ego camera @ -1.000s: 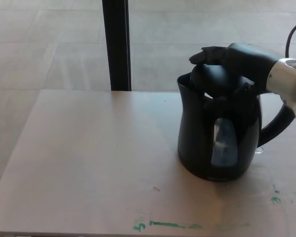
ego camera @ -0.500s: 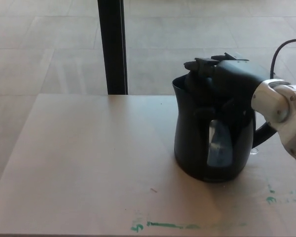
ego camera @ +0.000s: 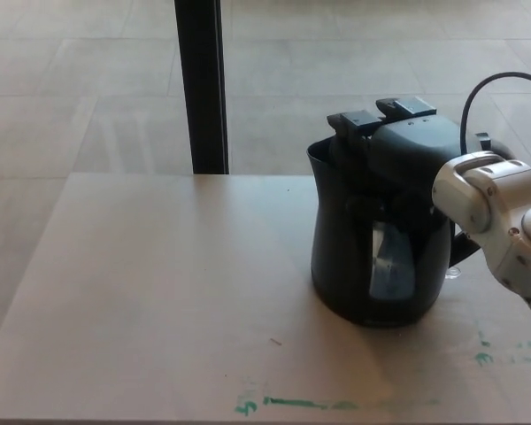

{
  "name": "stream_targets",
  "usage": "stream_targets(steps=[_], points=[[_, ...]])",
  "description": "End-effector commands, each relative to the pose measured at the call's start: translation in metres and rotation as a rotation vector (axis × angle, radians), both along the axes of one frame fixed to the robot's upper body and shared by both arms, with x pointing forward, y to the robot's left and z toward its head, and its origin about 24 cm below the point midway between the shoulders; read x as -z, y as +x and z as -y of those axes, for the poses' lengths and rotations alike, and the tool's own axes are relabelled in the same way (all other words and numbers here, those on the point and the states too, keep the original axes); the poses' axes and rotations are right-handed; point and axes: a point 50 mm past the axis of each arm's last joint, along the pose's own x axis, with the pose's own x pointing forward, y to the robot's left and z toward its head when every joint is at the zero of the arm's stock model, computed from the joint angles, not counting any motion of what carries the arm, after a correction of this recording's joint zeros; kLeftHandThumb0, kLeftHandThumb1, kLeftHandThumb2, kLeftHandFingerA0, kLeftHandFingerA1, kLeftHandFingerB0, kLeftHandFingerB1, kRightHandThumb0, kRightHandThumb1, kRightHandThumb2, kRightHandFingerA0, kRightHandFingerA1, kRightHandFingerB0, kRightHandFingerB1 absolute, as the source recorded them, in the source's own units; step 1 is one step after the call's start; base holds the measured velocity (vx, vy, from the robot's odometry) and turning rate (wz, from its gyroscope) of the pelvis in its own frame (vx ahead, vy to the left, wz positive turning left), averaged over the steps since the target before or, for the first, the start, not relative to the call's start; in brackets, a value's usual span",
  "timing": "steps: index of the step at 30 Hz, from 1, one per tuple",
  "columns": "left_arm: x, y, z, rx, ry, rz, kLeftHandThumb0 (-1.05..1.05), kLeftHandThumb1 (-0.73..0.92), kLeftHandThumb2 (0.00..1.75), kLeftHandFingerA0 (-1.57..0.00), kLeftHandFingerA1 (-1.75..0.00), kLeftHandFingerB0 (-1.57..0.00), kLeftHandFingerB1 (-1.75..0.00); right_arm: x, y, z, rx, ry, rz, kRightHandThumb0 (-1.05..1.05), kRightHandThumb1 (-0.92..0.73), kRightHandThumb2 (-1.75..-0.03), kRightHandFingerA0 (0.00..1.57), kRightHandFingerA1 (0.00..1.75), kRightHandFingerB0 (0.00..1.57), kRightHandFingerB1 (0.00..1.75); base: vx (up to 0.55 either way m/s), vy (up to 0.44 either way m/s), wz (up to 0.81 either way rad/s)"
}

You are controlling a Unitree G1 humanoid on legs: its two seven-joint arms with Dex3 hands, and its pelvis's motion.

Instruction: The robot uses its right hand to push down on the lid of a kettle kept in the middle of the desk to close it

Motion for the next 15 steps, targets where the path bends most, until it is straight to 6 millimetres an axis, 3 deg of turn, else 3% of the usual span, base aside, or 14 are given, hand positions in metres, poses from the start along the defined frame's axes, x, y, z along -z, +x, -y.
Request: stream_targets(steps=[1, 6, 7, 9, 10, 11, 12, 13, 14, 15], points=[[-0.006, -0.005, -0.007, -0.006, -0.006, -0.002, -0.88, 0.64, 0.74, -0.39, -0.49, -0.33, -0.39, 0.078, -0.015, 0.043, 0.151, -0.159, -0.459, -1.03, -0.79, -1.18, 0.00, 0.02, 0.07, 0.14, 0.00, 0.000, 0.00], [-0.004, -0.007, -0.006, -0.010, -0.006, -0.016, -0.86, 0.63, 0.73, -0.40, -0.49, -0.35, -0.40, 0.046, -0.007, 0.042, 0.161, -0.082, -0.447, -1.05, -0.75, -1.22, 0.00, 0.03, 0.00, 0.08, 0.00, 0.000, 0.00], [-0.004, -0.008, -0.006, -0.011, -0.004, -0.019, -0.80, 0.75, 0.63, -0.43, -0.45, -0.37, -0.36, 0.039, -0.005, 0.042, 0.165, -0.053, -0.448, -1.05, -0.73, -1.23, 0.00, 0.04, 0.00, 0.08, 0.00, 0.000, 0.00], [-0.004, -0.008, -0.006, -0.023, -0.003, -0.019, -0.80, 0.74, 0.63, -0.45, -0.46, -0.39, -0.36, 0.029, -0.003, 0.042, 0.162, -0.019, -0.441, -1.05, -0.74, -1.20, 0.00, 0.00, 0.00, 0.07, 0.00, 0.000, 0.00], [-0.004, -0.008, -0.006, -0.009, -0.005, -0.015, -0.82, 0.75, 0.63, -0.42, -0.45, -0.35, -0.35, 0.016, -0.002, 0.042, 0.160, 0.017, -0.437, -1.05, -0.92, -0.80, 0.00, 0.00, 0.00, 0.01, 0.00, 0.000, 0.00], [-0.004, -0.008, -0.006, -0.010, -0.003, -0.014, -0.81, 0.75, 0.63, -0.42, -0.45, -0.36, -0.36, 0.012, -0.001, 0.041, 0.159, 0.039, -0.434, -1.04, -0.76, -1.19, 0.00, 0.00, 0.00, 0.04, 0.00, 0.000, 0.00], [-0.005, -0.009, -0.007, -0.013, -0.010, -0.007, -0.87, 0.63, 0.74, -0.38, -0.49, -0.32, -0.40, 0.004, 0.000, 0.040, 0.146, 0.061, -0.425, -1.05, -0.92, -0.84, 0.00, 0.00, 0.00, 0.00, 0.00, 0.000, 0.00], [-0.005, -0.009, -0.007, -0.014, -0.010, -0.006, -0.87, 0.63, 0.74, -0.37, -0.48, -0.31, -0.39, -0.002, -0.001, 0.040, 0.134, 0.061, -0.407, -1.03, -0.78, -1.23, 0.00, 0.00, 0.00, 0.00, 0.00, 0.000, 0.00], [-0.005, -0.009, -0.007, -0.016, -0.008, -0.011, -0.88, 0.64, 0.73, -0.39, -0.47, -0.32, -0.39, -0.008, -0.001, 0.041, 0.121, 0.055, -0.371, -1.05, -0.79, -1.28, 0.00, 0.00, 0.00, 0.01, 0.00, 0.000, 0.00], [-0.005, -0.010, -0.007, -0.021, -0.012, -0.005, -0.83, 0.74, 0.61, -0.42, -0.45, -0.35, -0.35, -0.014, 0.000, 0.043, 0.104, 0.072, -0.345, -1.04, -0.79, -1.27, 0.00, 0.01, 0.00, 0.00, 0.00, 0.000, 0.00]])
